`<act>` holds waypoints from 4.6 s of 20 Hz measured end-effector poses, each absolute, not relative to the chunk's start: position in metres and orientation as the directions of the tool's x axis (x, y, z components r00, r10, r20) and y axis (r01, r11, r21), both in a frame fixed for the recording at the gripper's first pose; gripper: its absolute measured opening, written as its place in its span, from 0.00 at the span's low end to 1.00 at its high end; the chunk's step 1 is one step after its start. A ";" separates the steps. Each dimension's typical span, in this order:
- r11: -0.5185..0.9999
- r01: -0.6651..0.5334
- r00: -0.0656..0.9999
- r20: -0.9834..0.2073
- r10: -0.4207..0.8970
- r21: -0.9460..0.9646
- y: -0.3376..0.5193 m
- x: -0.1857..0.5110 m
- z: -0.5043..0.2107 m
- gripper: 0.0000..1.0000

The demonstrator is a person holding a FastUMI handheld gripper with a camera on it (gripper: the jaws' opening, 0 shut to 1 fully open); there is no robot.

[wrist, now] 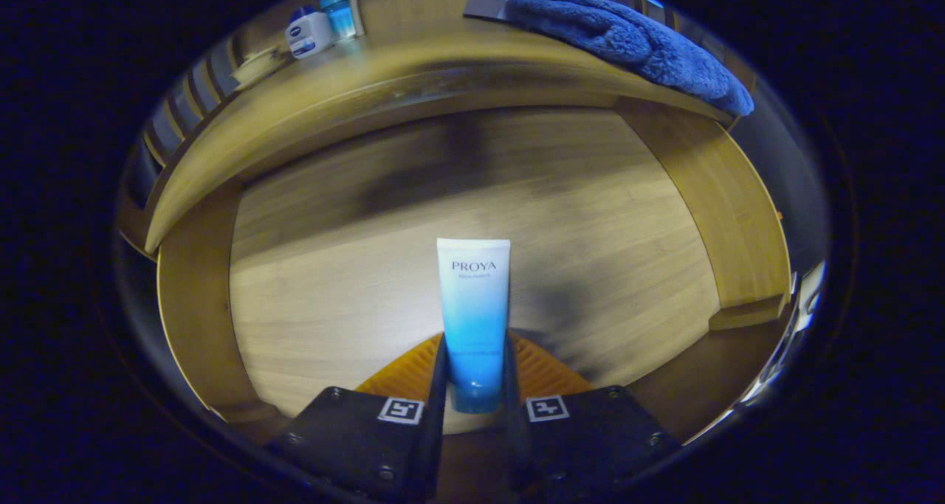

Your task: Pull open the drawer, take out the items inside it, and place them on the countertop above the cabinet.

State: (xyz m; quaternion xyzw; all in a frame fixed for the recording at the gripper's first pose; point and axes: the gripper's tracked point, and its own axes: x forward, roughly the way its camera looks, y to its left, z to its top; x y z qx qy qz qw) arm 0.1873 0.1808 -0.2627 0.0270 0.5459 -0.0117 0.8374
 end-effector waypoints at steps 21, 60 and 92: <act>0.999 0.034 0.703 -0.711 -0.014 0.013 0.179 0.174 -0.154 0.36; 0.986 -0.155 0.820 -0.549 0.163 0.061 0.226 0.359 -0.127 0.36; 0.992 -0.122 0.989 -0.078 0.123 0.014 0.189 0.148 -0.005 0.97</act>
